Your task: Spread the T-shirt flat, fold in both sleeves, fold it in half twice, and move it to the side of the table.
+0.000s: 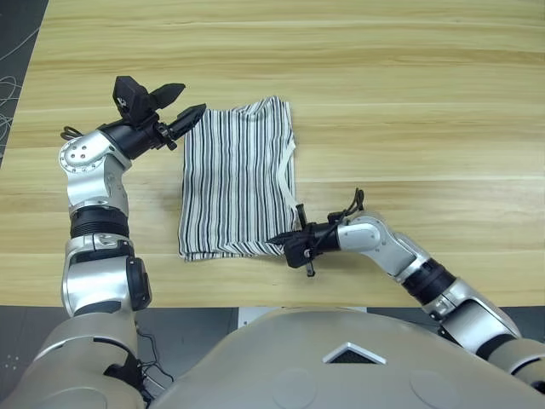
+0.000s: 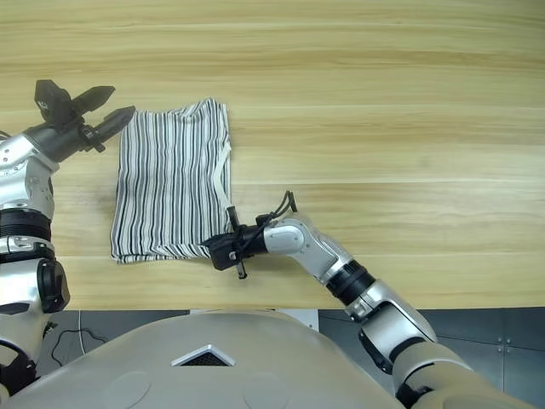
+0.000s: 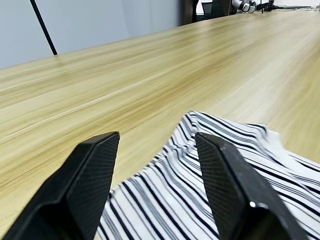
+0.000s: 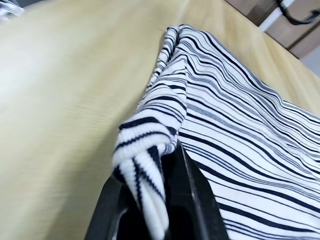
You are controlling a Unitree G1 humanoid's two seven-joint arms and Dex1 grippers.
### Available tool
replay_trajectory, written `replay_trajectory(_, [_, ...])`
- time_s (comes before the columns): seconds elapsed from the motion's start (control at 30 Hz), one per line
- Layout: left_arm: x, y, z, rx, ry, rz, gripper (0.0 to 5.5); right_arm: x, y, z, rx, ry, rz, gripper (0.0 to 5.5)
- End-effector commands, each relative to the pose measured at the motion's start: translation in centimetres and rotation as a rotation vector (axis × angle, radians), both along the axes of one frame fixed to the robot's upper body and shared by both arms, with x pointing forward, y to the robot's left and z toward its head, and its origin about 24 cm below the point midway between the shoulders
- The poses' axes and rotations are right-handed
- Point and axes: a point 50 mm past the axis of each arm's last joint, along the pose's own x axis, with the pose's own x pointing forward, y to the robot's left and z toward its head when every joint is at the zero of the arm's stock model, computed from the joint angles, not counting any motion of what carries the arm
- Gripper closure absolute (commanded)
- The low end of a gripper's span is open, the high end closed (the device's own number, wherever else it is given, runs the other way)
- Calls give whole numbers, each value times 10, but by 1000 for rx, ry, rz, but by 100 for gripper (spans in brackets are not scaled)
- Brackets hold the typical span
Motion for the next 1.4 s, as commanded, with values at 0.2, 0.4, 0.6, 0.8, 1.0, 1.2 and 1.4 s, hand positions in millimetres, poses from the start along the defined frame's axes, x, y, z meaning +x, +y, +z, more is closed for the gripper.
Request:
replay_trajectory(0.2, [-5,8,-4,51,9,16,269,-7,5,34,95,54,17,537])
replay_trajectory(0.4, [-8,8,-9,69,20,8,269,17,9,46,127,32,-97,537])
replay_trajectory(0.6, [-18,11,-34,173,90,55,269,25,9,40,108,29,-144,537])
replay_trajectory(0.8, [-55,11,-96,586,208,71,269,35,8,39,109,24,-182,537])
replay_trajectory(1.0, [-65,5,-105,662,163,19,269,48,10,48,151,14,-223,537])
replay_trajectory(1.2, [-68,-13,-108,602,110,-67,269,78,14,59,199,-15,-331,537])
replay_trajectory(1.4, [-66,-32,-99,479,34,-158,269,115,16,46,140,-38,-465,537])
